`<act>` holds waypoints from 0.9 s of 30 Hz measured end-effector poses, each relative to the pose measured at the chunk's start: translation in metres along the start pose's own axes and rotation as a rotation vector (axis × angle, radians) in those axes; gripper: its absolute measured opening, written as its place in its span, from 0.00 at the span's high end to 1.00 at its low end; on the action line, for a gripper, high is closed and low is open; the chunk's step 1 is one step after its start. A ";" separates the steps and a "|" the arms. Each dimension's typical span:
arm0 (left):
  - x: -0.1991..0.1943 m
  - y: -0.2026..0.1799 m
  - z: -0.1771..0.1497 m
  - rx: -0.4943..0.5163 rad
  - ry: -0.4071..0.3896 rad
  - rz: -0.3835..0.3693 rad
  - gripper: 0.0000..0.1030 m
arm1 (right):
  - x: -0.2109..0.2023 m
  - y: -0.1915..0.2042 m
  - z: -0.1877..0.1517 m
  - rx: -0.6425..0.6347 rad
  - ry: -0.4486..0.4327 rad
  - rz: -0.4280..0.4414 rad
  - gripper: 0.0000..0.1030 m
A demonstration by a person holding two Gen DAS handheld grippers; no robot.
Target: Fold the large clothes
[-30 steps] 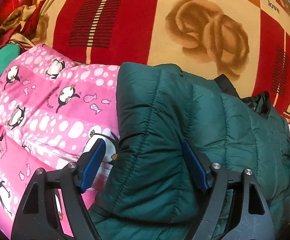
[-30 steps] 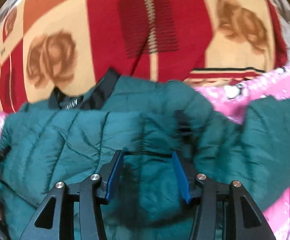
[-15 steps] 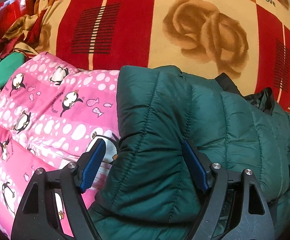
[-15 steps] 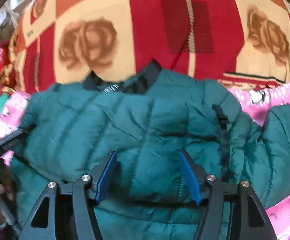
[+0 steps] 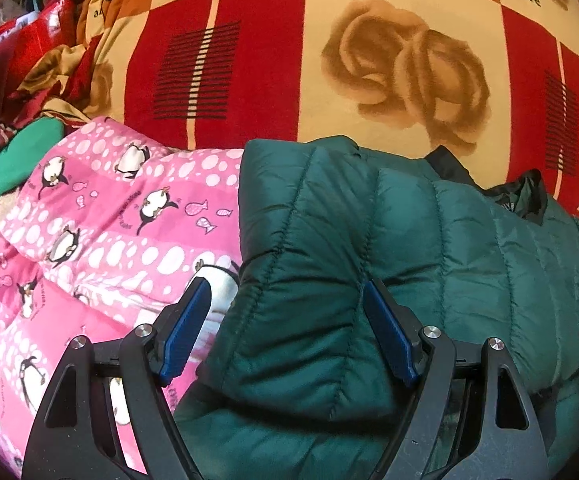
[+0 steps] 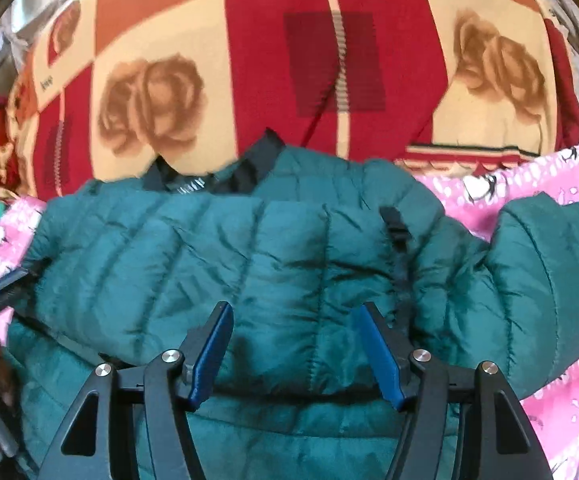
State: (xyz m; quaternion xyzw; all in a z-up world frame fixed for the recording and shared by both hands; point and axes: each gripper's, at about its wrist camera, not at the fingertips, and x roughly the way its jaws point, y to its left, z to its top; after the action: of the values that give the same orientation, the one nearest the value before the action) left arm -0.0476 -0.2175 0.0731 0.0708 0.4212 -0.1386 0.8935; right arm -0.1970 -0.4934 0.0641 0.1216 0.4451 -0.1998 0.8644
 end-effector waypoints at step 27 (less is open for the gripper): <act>-0.087 -0.043 -0.059 0.112 -0.053 -0.041 0.23 | -0.068 -0.009 -0.048 0.062 -0.034 0.010 0.38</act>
State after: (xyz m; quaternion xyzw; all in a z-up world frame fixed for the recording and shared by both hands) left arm -0.1568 -0.2281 0.1026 0.1082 0.3903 -0.1818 0.8960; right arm -0.2715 -0.4665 0.0917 0.1471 0.4235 -0.2112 0.8686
